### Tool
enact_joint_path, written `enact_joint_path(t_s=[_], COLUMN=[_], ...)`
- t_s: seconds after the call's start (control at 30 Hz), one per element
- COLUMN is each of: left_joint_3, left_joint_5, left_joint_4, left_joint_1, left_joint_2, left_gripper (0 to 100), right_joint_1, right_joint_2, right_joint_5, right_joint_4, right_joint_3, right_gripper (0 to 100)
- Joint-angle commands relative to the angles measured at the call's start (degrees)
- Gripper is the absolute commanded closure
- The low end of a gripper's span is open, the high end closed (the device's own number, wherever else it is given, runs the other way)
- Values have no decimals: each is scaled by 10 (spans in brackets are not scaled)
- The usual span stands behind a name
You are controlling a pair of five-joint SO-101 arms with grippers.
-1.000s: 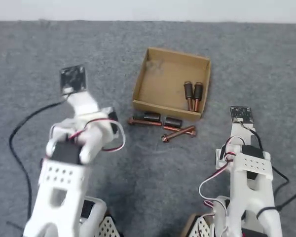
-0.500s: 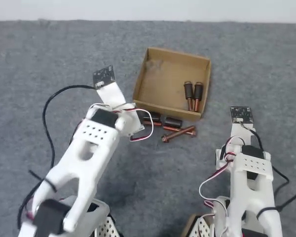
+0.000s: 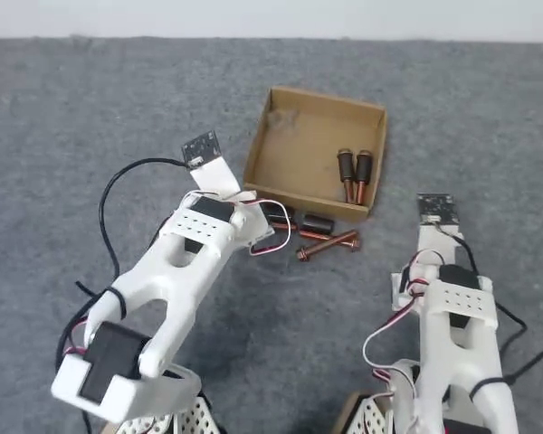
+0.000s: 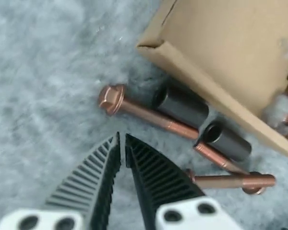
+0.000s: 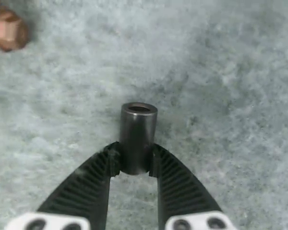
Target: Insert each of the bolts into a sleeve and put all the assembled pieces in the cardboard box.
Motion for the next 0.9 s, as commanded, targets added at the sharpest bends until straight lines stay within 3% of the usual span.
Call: enact_joint_path(t_s=[0.0, 0.1, 0.33, 0.87], left_joint_3=[-39, -40, -38, -69], left_joint_5=[24, 45, 97, 98], left_joint_4=[-16, -16, -16, -54], left_joint_1=[-1, -1, 1, -37], left_joint_2=[-29, -33, -32, 69], left_gripper=[983, 967, 797, 840], right_joint_1=[-7, -7, -7, -7], right_joint_2=[-20, -20, -20, -20], right_joint_5=[8, 8, 8, 8], right_joint_4=[-9, -9, -9, -8], right_joint_3=[-4, -4, -4, -4], right_gripper=[992, 992, 992, 992])
